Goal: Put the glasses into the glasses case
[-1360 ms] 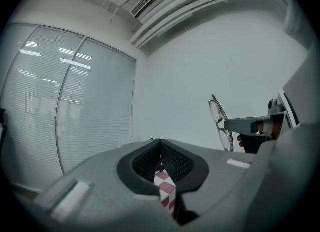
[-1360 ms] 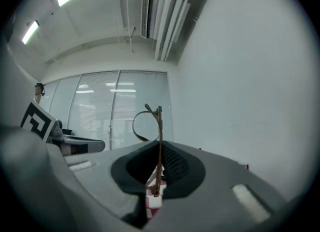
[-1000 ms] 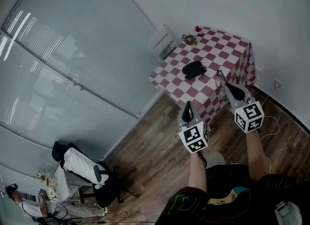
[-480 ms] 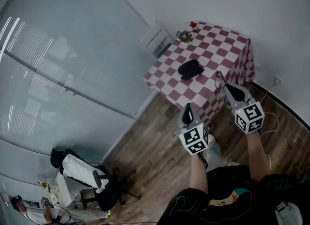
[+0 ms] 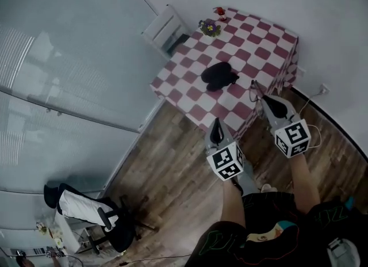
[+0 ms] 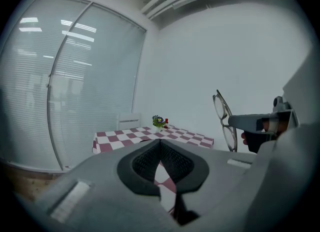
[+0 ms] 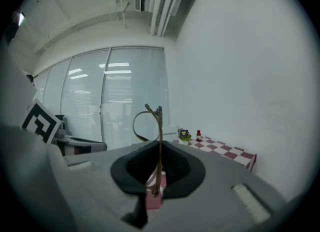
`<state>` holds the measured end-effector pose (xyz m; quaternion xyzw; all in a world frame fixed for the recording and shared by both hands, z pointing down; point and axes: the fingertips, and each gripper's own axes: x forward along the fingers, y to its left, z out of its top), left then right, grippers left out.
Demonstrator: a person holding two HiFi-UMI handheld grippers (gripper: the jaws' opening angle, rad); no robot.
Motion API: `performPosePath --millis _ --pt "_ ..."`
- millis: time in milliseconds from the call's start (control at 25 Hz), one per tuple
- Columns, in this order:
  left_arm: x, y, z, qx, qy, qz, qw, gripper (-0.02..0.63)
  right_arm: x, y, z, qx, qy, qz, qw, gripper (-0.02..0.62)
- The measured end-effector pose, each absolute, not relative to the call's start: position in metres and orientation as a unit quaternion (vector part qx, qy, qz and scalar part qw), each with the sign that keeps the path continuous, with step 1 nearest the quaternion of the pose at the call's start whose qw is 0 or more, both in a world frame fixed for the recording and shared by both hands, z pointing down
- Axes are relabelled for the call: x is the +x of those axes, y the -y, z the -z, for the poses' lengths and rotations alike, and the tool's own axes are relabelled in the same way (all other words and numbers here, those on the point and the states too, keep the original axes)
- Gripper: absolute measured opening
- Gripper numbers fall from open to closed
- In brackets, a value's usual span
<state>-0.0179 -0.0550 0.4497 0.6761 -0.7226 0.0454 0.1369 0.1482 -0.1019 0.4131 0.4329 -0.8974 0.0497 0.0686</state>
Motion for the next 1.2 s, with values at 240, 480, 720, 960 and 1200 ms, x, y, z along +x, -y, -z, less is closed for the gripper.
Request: performPosePath --millis 240,480,720,960,1200 --pt "-0.051 0.103 -0.493 0.671 0.718 -0.047 0.181 0.009 0.105 0.154 -0.440 0.422 0.898 -0.050 0.118 0.018" --pt "-0.101 0.147 -0.500 0.659 0.725 -0.034 0.199 0.009 0.054 0.204 -0.445 0.407 0.900 -0.043 0.151 0.018" --pt "-0.140 0.188 -0.497 0.658 0.725 -0.021 0.202 0.009 0.018 0.237 -0.446 0.395 0.900 -0.022 0.182 0.018" --pt "-0.134 0.219 -0.498 0.676 0.707 -0.020 0.205 0.009 0.019 0.261 -0.443 0.405 0.893 -0.012 0.198 0.018" --pt "-0.122 0.235 -0.508 0.688 0.692 -0.020 0.218 0.009 0.014 0.279 -0.450 0.392 0.886 0.032 0.244 0.018"
